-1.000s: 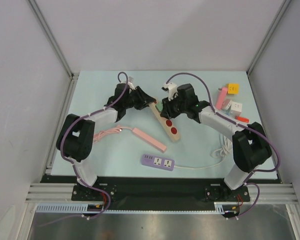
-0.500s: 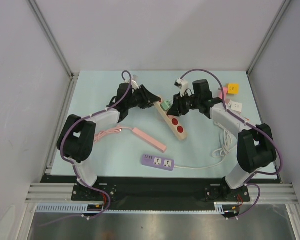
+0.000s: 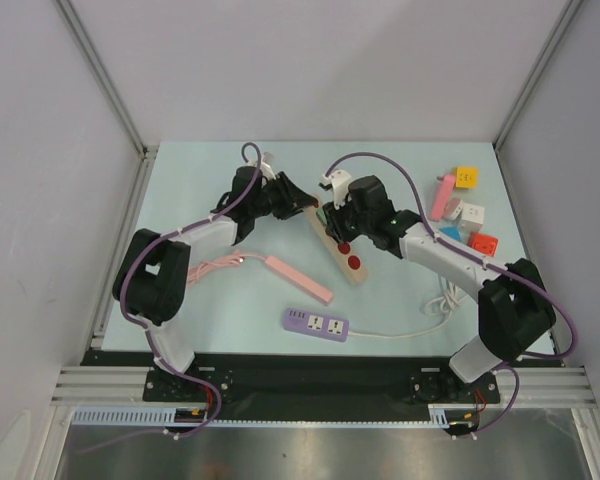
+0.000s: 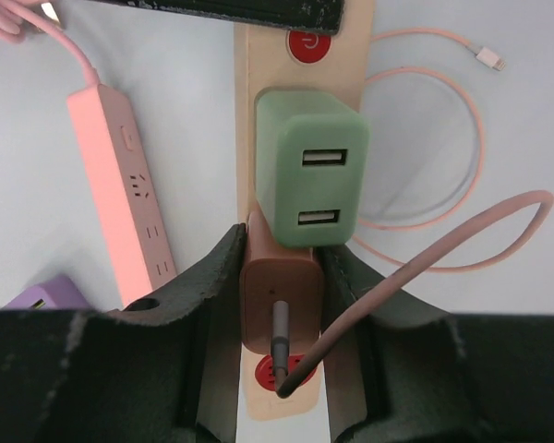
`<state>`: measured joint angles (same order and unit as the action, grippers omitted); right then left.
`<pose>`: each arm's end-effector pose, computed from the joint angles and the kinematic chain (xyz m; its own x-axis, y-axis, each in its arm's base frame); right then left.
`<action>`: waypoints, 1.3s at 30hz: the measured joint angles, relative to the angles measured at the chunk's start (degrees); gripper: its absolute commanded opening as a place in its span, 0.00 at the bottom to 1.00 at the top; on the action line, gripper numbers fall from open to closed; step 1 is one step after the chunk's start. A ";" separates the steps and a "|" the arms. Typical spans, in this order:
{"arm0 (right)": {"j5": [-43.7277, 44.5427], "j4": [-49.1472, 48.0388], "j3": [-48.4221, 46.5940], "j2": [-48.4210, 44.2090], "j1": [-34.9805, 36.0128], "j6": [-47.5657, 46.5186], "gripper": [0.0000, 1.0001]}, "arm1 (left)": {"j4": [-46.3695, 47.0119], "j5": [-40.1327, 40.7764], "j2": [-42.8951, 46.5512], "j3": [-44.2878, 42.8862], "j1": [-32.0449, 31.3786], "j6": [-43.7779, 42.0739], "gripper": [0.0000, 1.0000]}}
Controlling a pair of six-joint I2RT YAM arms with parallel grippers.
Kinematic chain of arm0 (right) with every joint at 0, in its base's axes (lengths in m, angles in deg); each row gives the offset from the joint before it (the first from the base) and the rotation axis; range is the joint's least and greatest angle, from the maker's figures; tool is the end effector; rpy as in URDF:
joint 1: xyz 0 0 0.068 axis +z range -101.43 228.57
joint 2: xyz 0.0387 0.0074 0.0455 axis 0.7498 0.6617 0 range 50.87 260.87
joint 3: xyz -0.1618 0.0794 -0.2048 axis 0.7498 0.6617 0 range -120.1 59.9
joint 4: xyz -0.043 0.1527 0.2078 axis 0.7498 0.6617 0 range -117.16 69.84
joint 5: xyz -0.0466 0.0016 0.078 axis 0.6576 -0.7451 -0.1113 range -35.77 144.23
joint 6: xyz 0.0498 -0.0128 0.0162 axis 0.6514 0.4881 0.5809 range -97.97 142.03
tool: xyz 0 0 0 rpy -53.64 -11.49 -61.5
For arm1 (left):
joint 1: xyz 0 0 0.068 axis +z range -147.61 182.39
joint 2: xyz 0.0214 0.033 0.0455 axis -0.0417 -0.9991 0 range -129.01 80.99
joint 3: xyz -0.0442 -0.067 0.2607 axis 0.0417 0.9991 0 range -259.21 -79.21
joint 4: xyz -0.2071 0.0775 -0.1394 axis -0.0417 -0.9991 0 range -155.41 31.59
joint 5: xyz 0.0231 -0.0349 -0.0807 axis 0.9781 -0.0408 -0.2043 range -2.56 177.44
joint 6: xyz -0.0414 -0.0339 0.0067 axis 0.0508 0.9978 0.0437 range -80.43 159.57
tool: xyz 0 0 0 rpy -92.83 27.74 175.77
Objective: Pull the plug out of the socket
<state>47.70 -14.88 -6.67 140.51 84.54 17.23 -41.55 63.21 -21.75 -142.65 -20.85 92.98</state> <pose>0.2861 0.2127 0.2734 -0.4116 -0.4013 -0.8182 -0.6954 0.7186 -0.0027 0.3656 -0.1729 0.2216 -0.7778 -0.4629 -0.4251 0.1406 0.5312 -0.8355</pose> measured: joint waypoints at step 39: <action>-4.37 -1.29 2.80 0.35 -42.32 -8.31 0.00 | -0.42 -2.69 4.17 2.36 4.70 -3.61 0.00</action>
<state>43.33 -16.17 -3.87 140.86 42.22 8.92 -41.96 60.52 -17.58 -140.29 -16.16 89.37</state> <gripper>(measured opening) 0.361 0.381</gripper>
